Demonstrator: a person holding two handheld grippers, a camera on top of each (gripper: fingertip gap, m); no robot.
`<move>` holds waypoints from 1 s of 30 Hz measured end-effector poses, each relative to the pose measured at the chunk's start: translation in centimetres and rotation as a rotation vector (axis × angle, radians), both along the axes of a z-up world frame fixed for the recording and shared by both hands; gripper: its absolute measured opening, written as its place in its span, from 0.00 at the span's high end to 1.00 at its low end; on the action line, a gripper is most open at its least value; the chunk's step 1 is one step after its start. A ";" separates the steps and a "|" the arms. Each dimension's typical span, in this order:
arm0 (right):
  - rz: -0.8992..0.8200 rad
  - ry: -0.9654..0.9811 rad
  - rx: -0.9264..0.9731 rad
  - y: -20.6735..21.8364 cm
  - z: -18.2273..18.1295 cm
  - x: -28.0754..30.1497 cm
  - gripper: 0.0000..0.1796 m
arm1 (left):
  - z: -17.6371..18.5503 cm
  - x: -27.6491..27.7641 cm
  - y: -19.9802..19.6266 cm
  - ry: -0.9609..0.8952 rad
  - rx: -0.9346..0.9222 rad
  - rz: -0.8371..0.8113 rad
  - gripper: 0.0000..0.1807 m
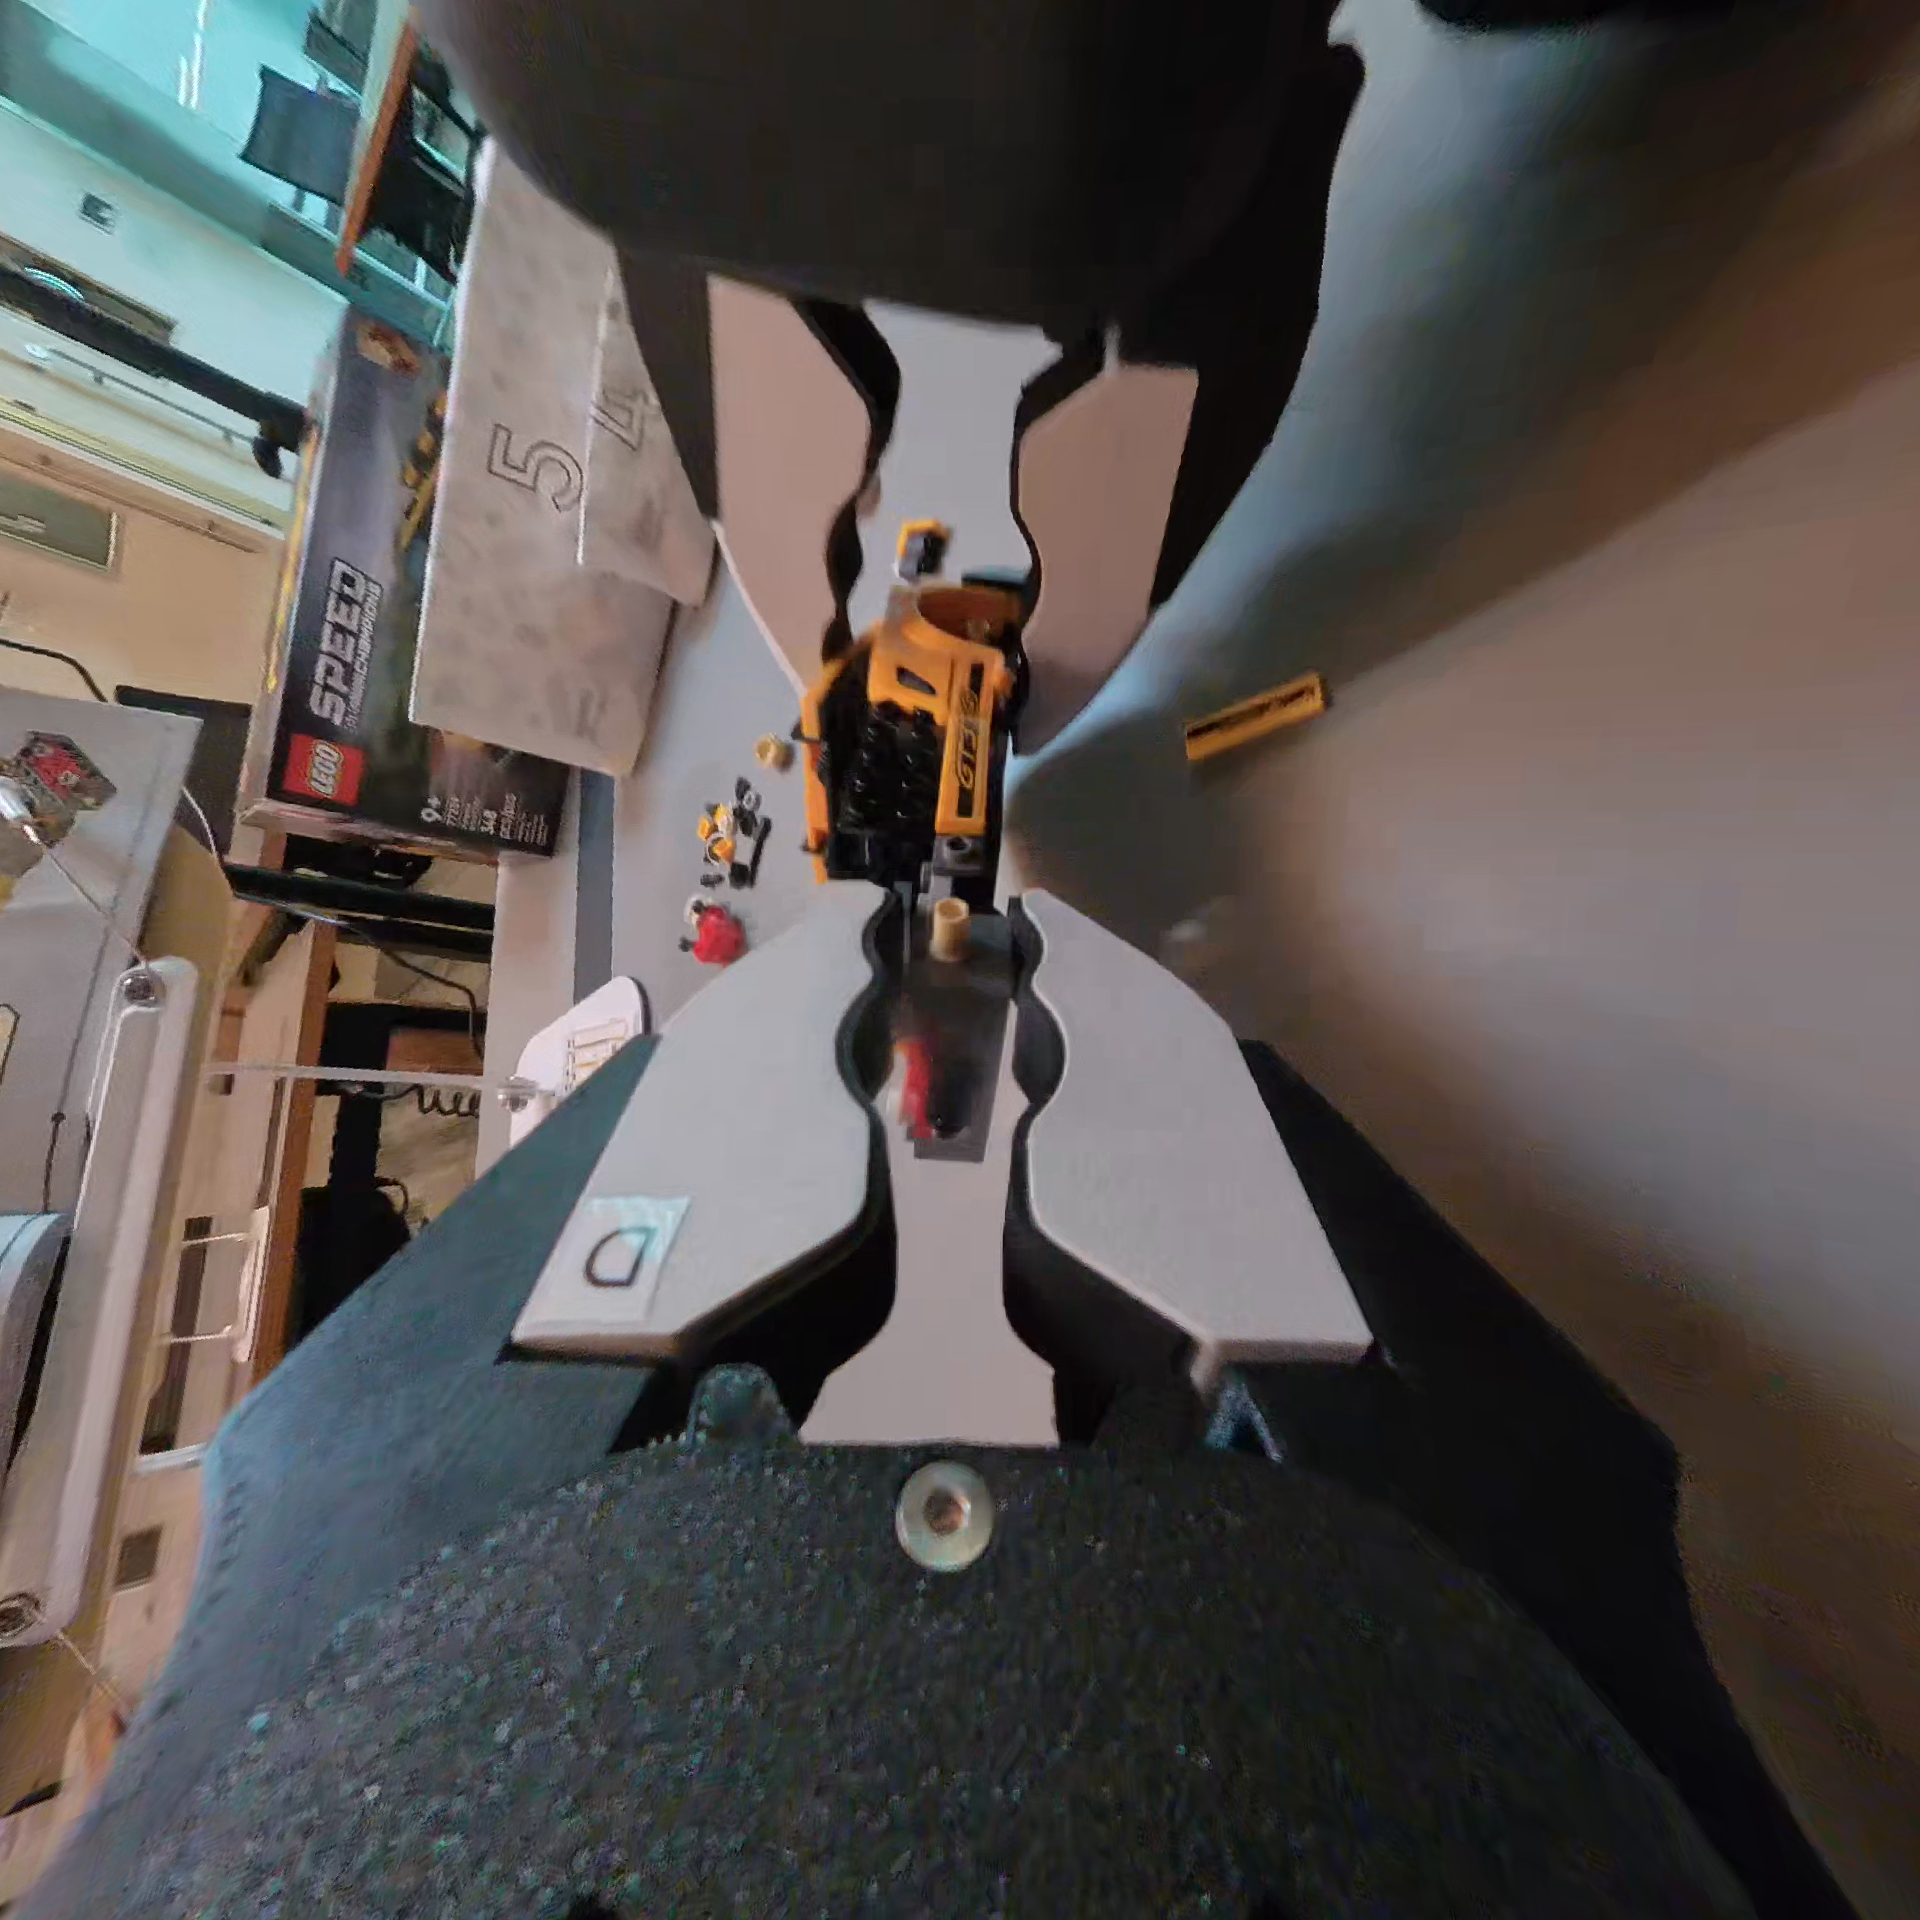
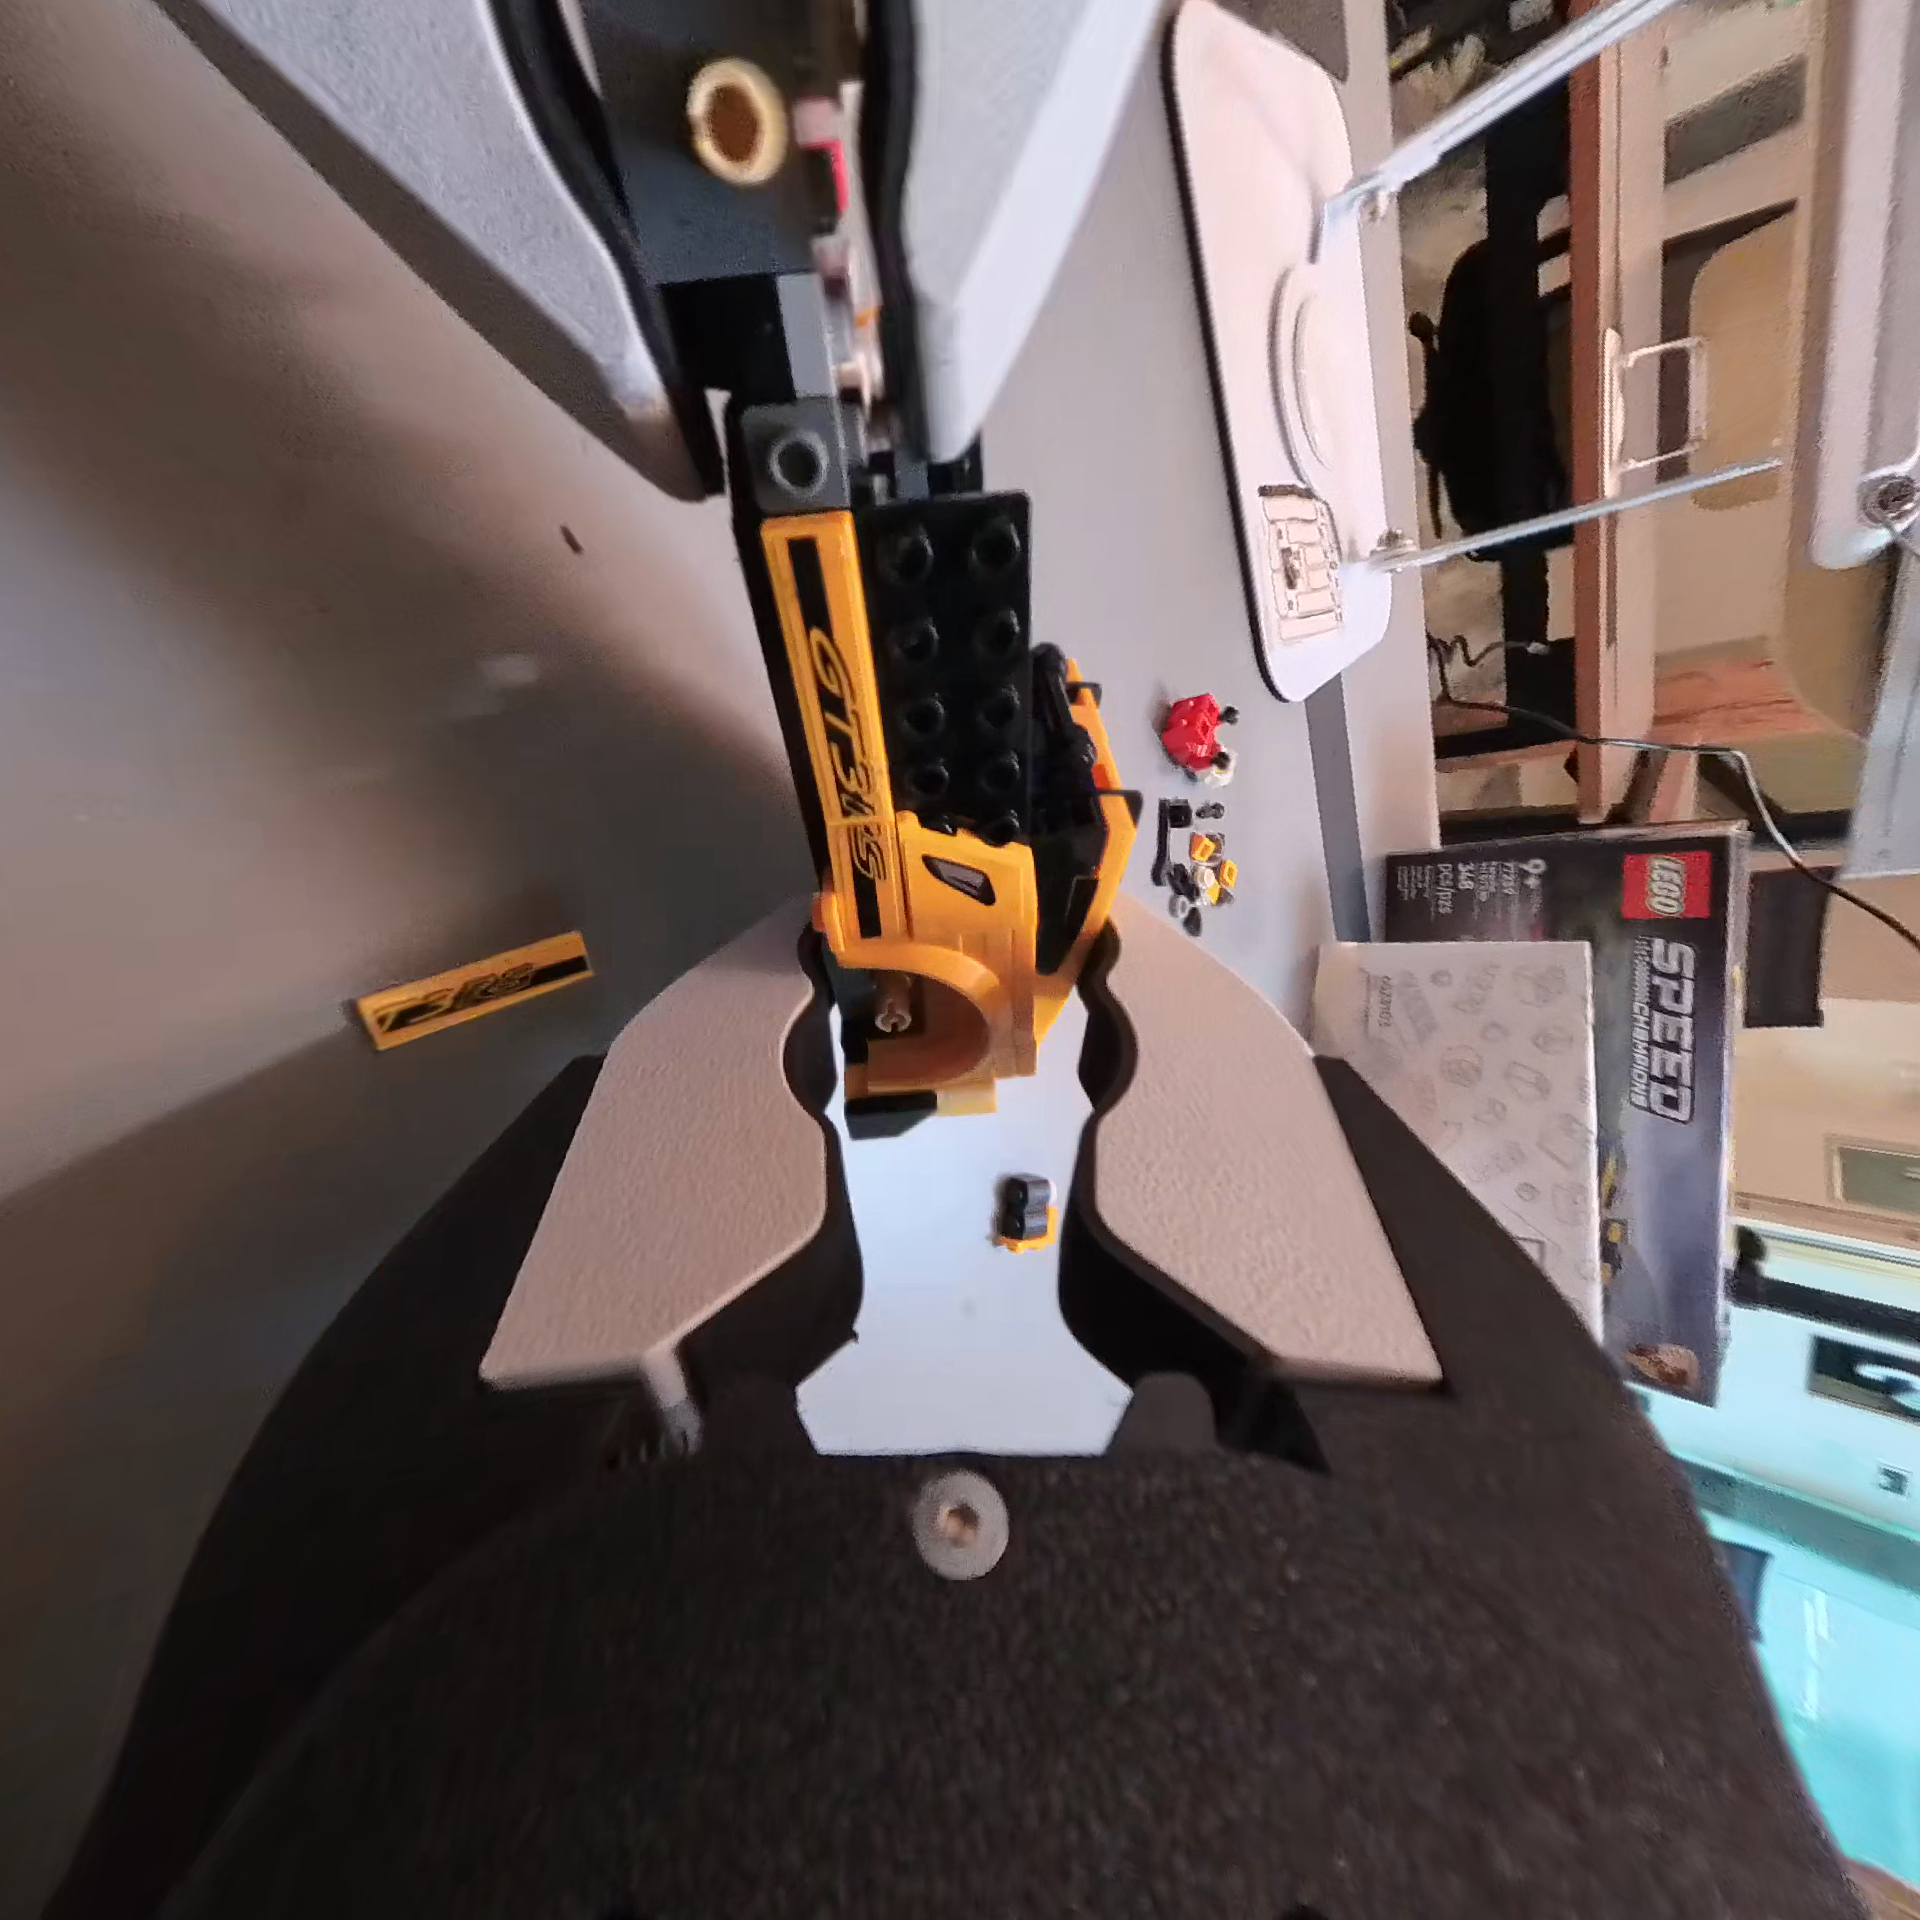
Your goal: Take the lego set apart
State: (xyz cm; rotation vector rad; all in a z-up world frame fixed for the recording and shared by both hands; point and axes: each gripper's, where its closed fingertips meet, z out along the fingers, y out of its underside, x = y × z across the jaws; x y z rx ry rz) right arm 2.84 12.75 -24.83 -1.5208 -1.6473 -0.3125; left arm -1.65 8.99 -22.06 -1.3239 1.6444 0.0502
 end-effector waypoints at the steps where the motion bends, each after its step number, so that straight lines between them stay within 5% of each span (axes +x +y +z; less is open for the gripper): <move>1: -0.001 -0.009 0.011 0.1 0.0 0.1 0.75 | -0.5 -0.3 0.2 0.013 -0.004 0.007 0.91; 16: 0.441 0.214 0.070 -1.3 0.6 -0.6 0.74 | -3.2 -0.9 0.5 -0.127 -0.237 -0.059 0.88; 24: 0.432 0.221 -0.009 -1.0 0.6 -0.3 0.60 | -3.0 -2.0 1.9 -0.229 -0.333 0.005 0.91; 30: 0.452 0.302 -0.332 0.2 -1.2 -0.4 0.52 | -3.1 -2.3 2.0 -0.226 -0.330 -0.001 0.91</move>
